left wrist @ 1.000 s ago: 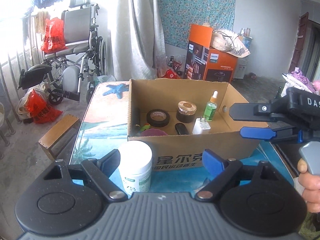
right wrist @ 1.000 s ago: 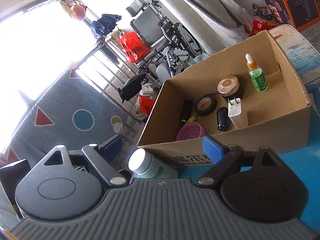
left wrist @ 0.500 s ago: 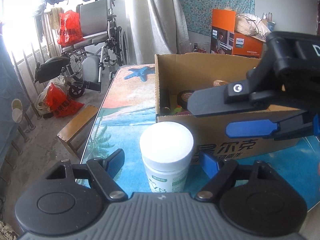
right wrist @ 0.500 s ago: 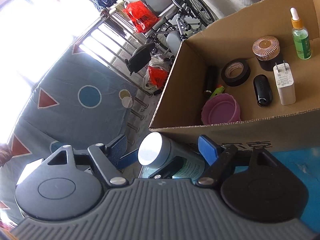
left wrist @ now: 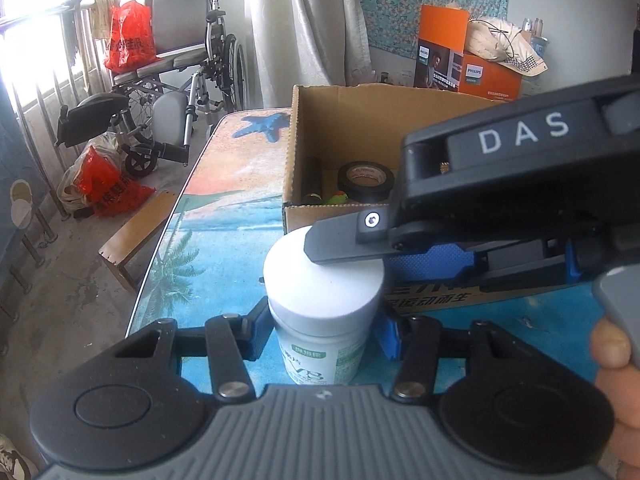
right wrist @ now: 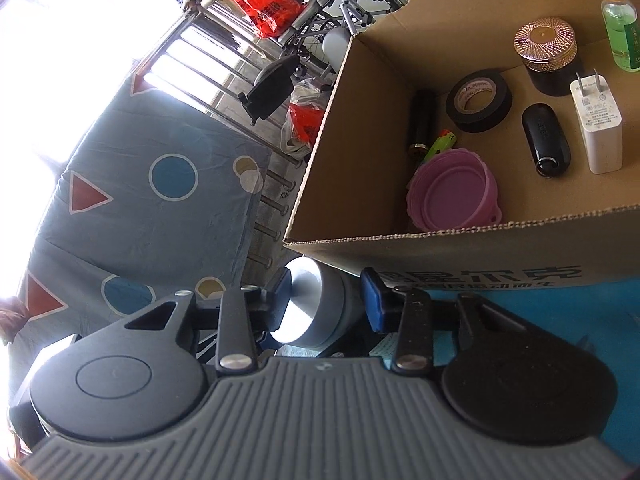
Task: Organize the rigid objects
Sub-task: 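Grasp the white jar by its lid with the right gripper and lift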
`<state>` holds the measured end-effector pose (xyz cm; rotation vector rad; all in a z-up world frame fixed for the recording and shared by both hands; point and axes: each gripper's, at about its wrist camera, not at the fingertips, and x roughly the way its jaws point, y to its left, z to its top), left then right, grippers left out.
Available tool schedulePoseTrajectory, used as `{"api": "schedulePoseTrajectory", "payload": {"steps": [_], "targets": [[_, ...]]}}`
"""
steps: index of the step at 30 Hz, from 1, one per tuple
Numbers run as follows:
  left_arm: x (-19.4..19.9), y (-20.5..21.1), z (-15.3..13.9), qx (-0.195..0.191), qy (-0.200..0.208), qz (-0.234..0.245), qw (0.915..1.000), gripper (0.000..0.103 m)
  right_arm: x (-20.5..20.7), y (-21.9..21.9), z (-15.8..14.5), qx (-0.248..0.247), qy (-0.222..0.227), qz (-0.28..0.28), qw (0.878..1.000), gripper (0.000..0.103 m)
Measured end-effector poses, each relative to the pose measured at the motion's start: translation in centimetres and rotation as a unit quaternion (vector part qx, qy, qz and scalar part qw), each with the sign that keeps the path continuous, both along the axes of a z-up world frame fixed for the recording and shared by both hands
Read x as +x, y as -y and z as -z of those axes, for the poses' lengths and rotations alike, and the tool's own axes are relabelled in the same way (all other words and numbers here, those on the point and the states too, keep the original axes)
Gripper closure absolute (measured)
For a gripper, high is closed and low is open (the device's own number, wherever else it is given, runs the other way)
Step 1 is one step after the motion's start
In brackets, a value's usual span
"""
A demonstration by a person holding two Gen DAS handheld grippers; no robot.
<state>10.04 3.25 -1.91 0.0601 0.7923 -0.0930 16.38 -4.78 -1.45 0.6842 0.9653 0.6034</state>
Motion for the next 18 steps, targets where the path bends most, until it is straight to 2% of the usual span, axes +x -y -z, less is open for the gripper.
{"api": "schedulePoseTrajectory", "payload": {"steps": [10,18], "targets": [[-1.0,3.6,-0.1,-0.008,-0.012,0.033,0.9994,0.049,-2.6,4.0,-0.4,-0.010,-0.009,0.031,0.999,0.064],[-1.4,6.6,-0.3,-0.003,-0.006,0.069,0.9976,0.049,-4.6,7.4,-0.8,-0.010,-0.009,0.067,0.998,0.062]]}}
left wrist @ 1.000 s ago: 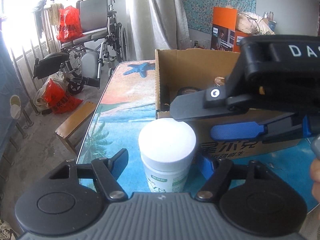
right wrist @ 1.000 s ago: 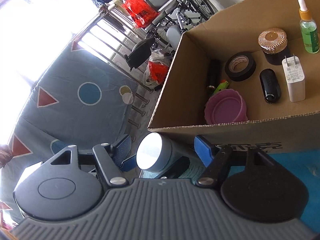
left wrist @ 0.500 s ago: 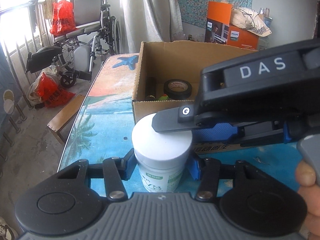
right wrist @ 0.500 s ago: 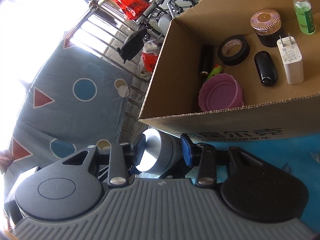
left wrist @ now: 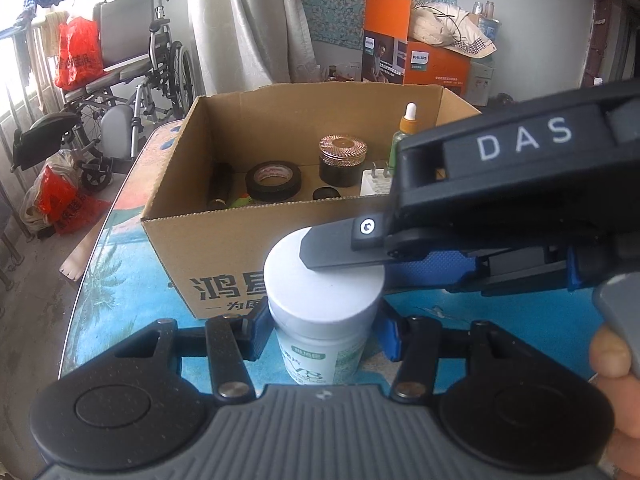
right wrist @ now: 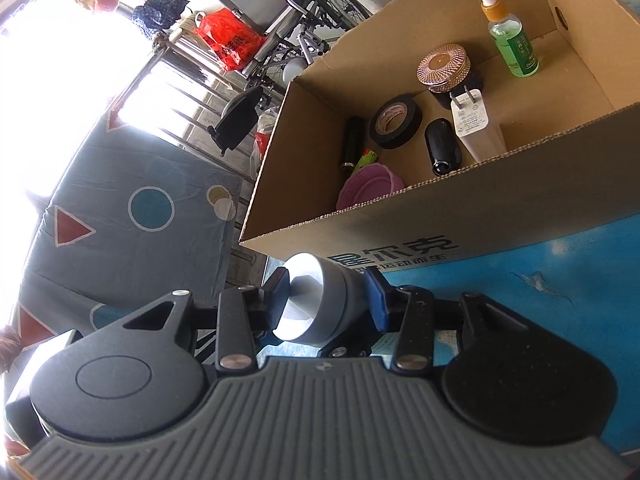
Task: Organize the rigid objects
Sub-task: 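Grasp the white jar by its lid with the right gripper and lift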
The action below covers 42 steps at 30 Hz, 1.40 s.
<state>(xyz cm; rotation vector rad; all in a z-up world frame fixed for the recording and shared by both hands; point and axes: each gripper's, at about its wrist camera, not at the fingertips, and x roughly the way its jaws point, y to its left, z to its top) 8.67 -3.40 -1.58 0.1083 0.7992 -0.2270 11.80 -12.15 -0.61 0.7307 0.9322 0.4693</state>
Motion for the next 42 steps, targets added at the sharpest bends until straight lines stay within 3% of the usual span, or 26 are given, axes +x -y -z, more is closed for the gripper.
{"api": "schedulePoseTrajectory", "payload": {"steps": [13,42], "targets": [[0.0,3.3,0.4,0.011,-0.001,0.037,0.9993,0.049,-1.6,3.1,0.2,-0.013,0.003,0.031,0.999,0.057],[0.0,4.3,1.9,0.036,-0.006,0.071,0.9968,0.048,-1.8,3.6,1.8,0.002,0.003,0.035,0.999,0.053]]}}
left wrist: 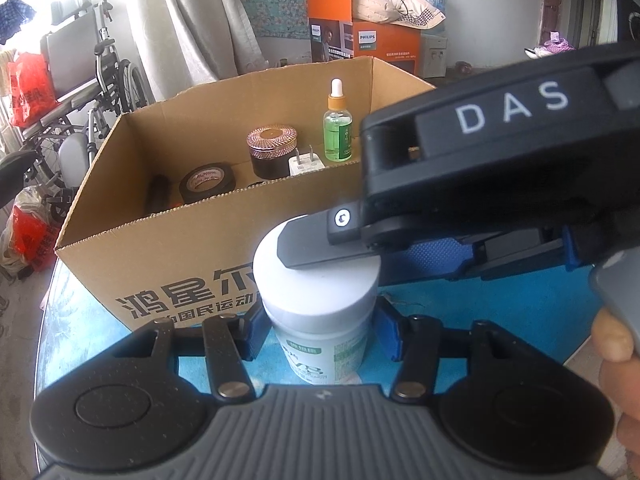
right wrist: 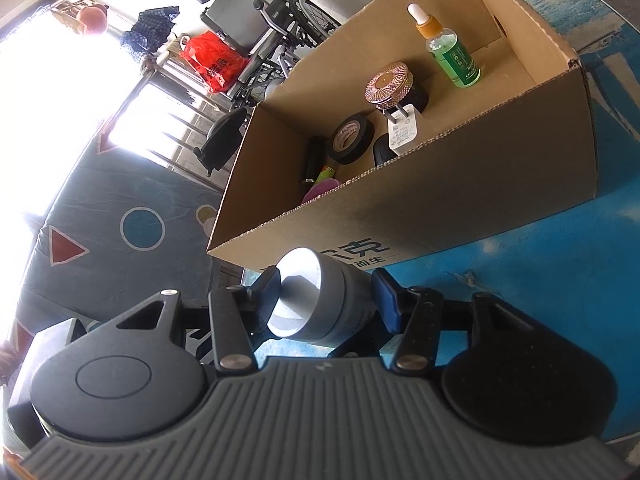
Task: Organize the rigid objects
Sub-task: 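Grasp the white jar by its lid with the right gripper and lift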
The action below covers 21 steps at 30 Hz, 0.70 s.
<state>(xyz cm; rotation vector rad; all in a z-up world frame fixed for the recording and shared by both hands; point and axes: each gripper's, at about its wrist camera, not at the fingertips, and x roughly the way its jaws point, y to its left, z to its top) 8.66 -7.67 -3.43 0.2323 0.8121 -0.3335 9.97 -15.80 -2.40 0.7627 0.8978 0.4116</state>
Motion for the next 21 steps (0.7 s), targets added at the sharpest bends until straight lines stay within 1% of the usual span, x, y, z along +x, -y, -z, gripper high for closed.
{"api": "schedulePoseTrajectory", "payload": {"steps": [10,21], "targets": [[-0.24,-0.17,-0.20,-0.013,-0.010,-0.003,0.9999,0.049,-0.13,0.05,-0.01,-0.005,-0.002,-0.002,1.000,0.052],[-0.47,0.35,-0.11,-0.005,-0.009,-0.002,1.0000,0.048,-0.12,0.24,0.21,-0.001,-0.002,0.000,1.000,0.050]]}}
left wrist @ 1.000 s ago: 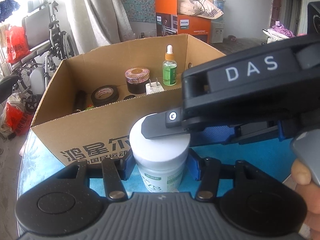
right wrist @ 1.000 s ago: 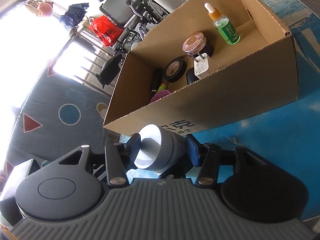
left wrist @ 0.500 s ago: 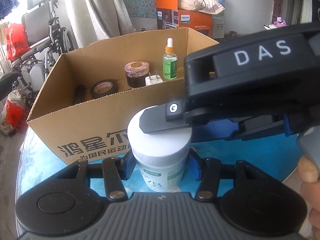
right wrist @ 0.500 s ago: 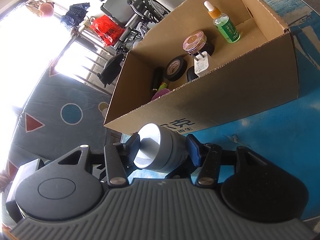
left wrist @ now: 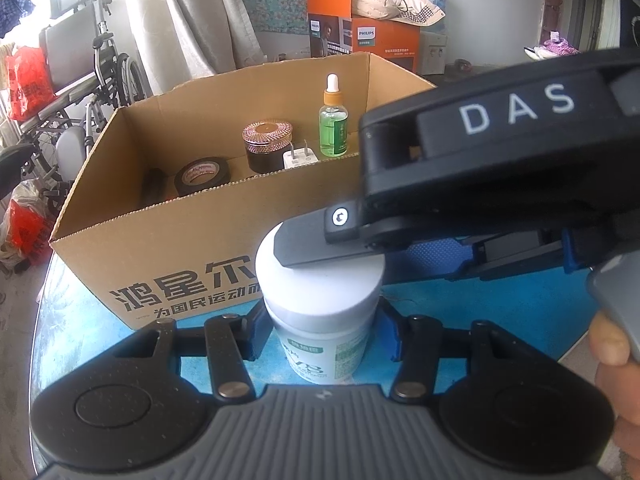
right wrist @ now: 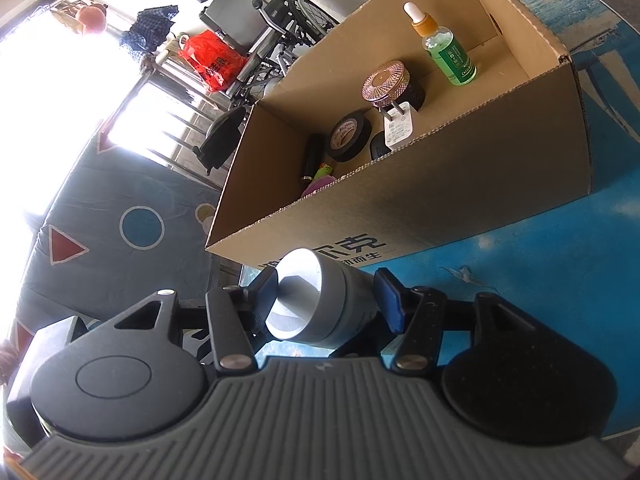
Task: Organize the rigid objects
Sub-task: 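Grasp the white jar by its lid with the right gripper and lift, then lower the white jar into the box and open the right gripper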
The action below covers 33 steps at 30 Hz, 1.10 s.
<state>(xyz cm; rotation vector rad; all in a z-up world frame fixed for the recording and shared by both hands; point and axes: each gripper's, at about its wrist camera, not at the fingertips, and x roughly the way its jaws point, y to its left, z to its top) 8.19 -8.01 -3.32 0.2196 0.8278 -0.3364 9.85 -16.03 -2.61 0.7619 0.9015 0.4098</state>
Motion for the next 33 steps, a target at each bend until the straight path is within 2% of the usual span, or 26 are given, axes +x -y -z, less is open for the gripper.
{"api": "schedulePoseTrajectory", "payload": {"steps": [18,33], "targets": [[0.0,0.1,-0.3,-0.003,0.001,-0.001,1.0000,0.049,-0.1,0.1,0.0,-0.001,0.002,0.000,1.000,0.048],[-1.4,-1.0,-1.4,-0.012,0.021,-0.007,0.9997,0.049,-0.8,-0.5,-1.4,-0.007,0.024,-0.008,1.000,0.047]]}}
